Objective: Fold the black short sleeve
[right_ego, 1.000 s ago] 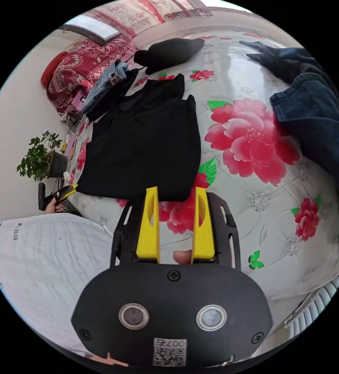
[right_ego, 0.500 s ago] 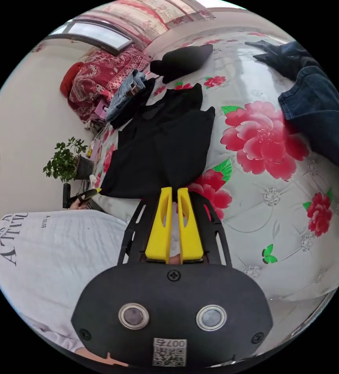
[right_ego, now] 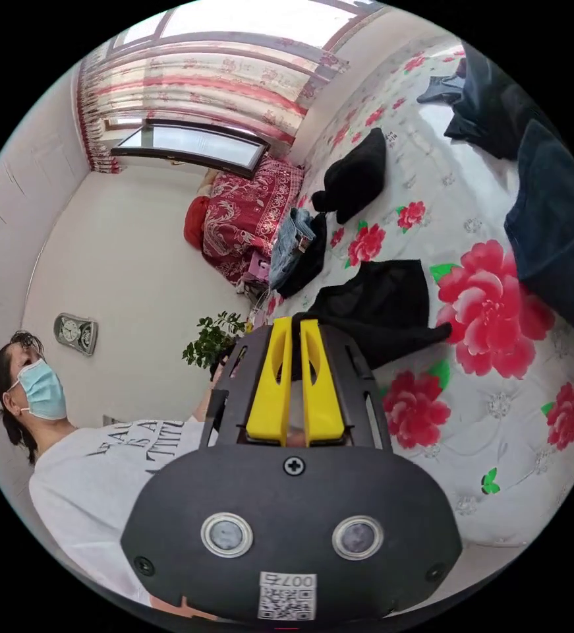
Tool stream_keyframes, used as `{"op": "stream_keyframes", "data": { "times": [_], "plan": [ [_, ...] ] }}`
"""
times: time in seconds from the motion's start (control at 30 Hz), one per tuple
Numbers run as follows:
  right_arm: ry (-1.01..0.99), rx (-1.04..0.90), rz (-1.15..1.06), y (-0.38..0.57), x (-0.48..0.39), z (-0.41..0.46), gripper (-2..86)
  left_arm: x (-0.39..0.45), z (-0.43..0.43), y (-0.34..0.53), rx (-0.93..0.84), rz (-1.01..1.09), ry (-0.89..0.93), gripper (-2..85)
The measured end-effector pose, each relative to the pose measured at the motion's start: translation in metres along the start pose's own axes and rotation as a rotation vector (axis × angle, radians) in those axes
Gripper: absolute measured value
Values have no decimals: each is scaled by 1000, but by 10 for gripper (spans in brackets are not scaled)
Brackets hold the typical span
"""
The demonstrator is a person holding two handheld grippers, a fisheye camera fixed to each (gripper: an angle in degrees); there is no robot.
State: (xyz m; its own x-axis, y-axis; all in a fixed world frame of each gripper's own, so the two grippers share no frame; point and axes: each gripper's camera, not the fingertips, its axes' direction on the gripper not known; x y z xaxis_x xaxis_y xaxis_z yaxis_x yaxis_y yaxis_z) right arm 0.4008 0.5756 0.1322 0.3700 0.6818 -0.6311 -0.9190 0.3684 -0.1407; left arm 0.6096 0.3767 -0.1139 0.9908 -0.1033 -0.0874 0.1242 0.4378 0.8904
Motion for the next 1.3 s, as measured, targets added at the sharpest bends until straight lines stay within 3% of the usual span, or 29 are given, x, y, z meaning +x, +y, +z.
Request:
{"op": "stream_keyframes", "data": {
  "times": [0.13, 0.3, 0.53, 0.7, 0.83, 0.97, 1.13, 1.3],
  "plan": [
    [91, 76, -63, -84, -6, 17, 19, -5, 26, -97, 139, -109, -54, 7],
    [244, 154, 4, -150, 44, 54, 68, -19, 39, -127, 221, -148, -182, 65],
    [340, 141, 234, -90, 179, 74, 107, -69, 47, -57, 11, -130, -343, 81],
    [209, 189, 406, -39, 262, 99, 118, -95, 34, -12, -3, -216, -334, 88],
    [182, 281, 411, -40, 286, 119, 101, -105, 31, -8, 4, -268, -317, 89],
    [177, 257, 456, -65, 316, 141, 69, -107, 30, -13, 3, -273, -301, 87],
    [247, 132, 173, -120, 262, 195, 45, -110, 13, -10, 17, -266, -300, 86],
    [395, -322, -526, -113, 113, 373, 48, -121, -7, 0, 53, -289, -279, 91]
  ]
}}
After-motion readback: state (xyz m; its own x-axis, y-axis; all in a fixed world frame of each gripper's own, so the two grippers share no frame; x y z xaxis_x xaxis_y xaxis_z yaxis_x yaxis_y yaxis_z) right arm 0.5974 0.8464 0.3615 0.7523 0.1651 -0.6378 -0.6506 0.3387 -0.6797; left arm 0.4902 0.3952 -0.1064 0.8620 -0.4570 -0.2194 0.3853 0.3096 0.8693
